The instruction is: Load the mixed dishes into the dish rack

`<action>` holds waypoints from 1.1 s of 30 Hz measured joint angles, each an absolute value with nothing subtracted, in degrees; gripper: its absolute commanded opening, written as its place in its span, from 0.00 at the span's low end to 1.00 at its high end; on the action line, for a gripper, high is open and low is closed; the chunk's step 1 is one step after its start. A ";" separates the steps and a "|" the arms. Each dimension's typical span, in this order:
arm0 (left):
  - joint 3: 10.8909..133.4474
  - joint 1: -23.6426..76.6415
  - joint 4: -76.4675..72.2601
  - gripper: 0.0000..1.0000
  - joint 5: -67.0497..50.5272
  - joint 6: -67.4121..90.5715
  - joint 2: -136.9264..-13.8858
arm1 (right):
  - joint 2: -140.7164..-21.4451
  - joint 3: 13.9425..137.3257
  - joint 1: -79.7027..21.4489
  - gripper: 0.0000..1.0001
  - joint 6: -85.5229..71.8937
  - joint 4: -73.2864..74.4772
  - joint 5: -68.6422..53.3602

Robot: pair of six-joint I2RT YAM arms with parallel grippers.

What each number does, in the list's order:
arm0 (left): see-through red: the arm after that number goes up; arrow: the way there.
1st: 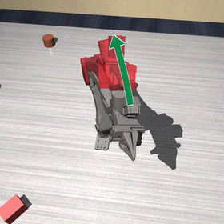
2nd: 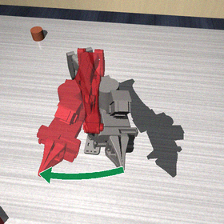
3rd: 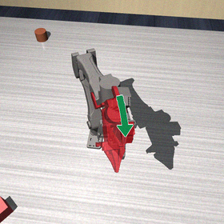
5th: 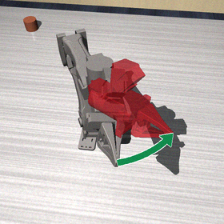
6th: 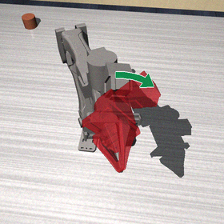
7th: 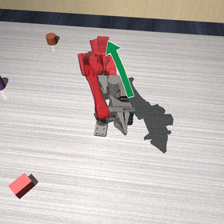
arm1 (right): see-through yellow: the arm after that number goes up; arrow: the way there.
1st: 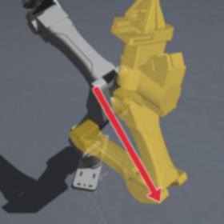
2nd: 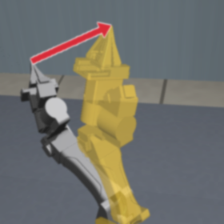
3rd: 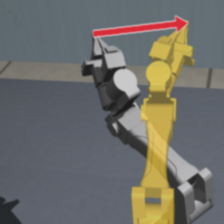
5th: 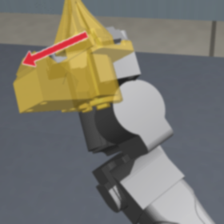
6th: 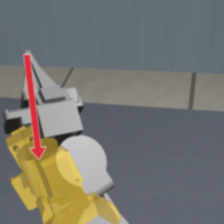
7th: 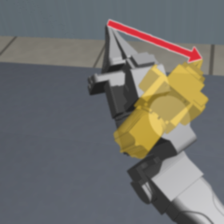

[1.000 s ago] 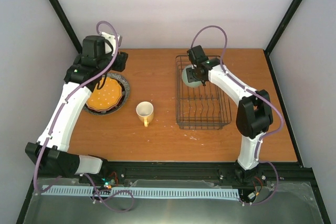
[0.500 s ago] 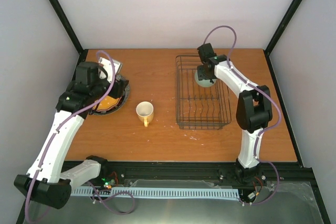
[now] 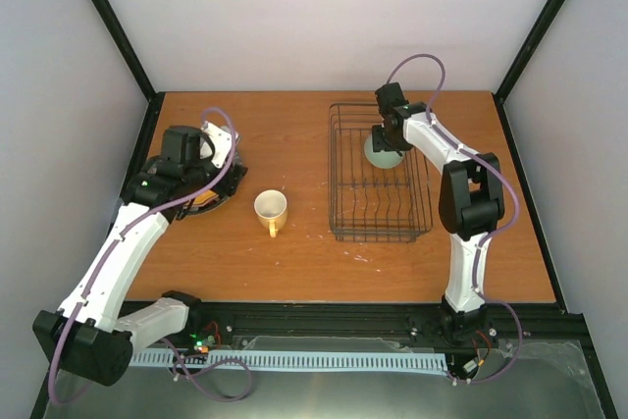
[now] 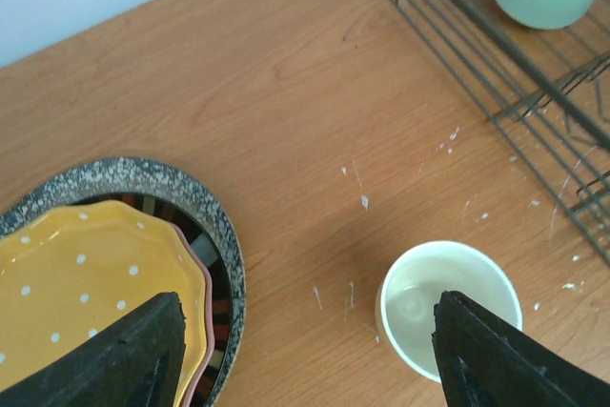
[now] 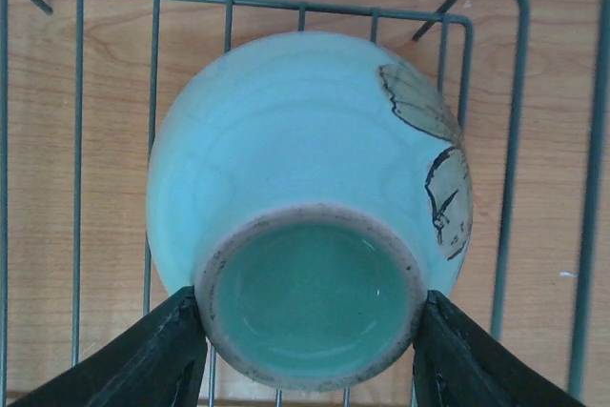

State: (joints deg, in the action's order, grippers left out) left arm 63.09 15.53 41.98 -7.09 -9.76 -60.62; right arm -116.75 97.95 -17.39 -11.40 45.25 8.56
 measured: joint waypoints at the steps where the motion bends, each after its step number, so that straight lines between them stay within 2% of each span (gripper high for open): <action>1: 62.63 15.66 41.95 0.72 -6.74 -10.02 -60.82 | -117.54 98.15 -17.39 0.03 -11.40 45.25 8.16; 5: 60.71 16.25 41.93 0.71 -5.32 -11.29 -61.01 | -119.22 98.56 -17.39 0.03 -11.40 45.32 7.55; 7: 59.70 16.47 41.91 0.71 -4.89 -11.88 -61.01 | -119.42 98.76 -17.39 0.06 -11.44 45.34 7.38; 9: 58.76 16.69 41.95 0.71 -4.64 -12.47 -61.01 | -119.48 98.96 -17.39 0.24 -11.66 45.39 7.18; 12: 57.45 17.06 41.98 0.70 -4.43 -13.26 -60.99 | -119.63 98.98 -17.39 0.41 -11.97 45.36 7.09; 15: 56.45 17.39 41.98 0.70 -4.40 -13.91 -60.99 | -119.63 98.98 -17.39 0.46 -12.32 45.34 7.18; 18: 55.11 17.56 42.00 0.70 -4.36 -14.57 -61.01 | -119.63 98.98 -17.39 0.59 -12.86 45.34 7.38; 22: 54.33 18.09 42.04 0.70 -4.40 -15.07 -61.71 | -119.63 98.98 -17.37 0.68 -13.32 45.12 7.60; 28: 54.30 18.61 42.02 0.66 -4.43 -15.18 -64.20 | -117.93 98.02 -17.37 0.70 -13.56 43.68 8.03; 33: 54.30 19.14 42.04 0.55 -3.81 -15.46 -66.22 | -114.96 96.16 -17.39 0.71 -14.20 42.65 8.12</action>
